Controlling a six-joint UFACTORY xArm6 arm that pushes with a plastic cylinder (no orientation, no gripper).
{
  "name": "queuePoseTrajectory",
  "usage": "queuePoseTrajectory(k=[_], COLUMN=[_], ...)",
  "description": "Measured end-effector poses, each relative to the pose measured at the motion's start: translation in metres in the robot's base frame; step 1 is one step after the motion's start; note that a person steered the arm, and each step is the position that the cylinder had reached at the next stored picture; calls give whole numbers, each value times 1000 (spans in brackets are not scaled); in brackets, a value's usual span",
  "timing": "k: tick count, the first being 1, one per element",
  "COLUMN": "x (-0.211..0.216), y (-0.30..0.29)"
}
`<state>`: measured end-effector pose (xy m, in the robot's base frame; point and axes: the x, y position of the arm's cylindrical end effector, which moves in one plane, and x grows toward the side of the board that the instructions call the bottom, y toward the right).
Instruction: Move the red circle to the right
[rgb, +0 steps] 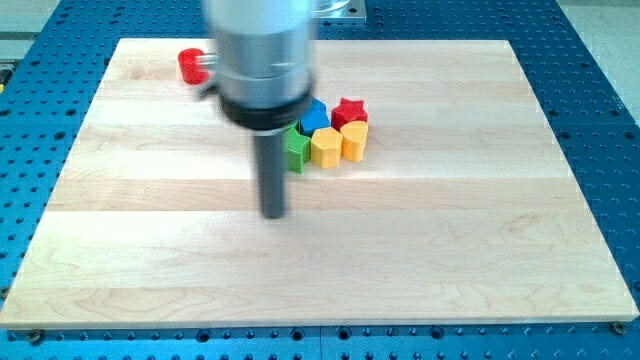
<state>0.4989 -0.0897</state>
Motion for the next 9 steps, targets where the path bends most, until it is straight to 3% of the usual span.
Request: queuePoseTrajectory(k=[1, 2, 3, 4, 5, 6, 7, 9], x=[-78, -160, -240, -241, -202, -201, -228, -238], y=[-91, -140, -151, -127, -62, -49, -106, -82])
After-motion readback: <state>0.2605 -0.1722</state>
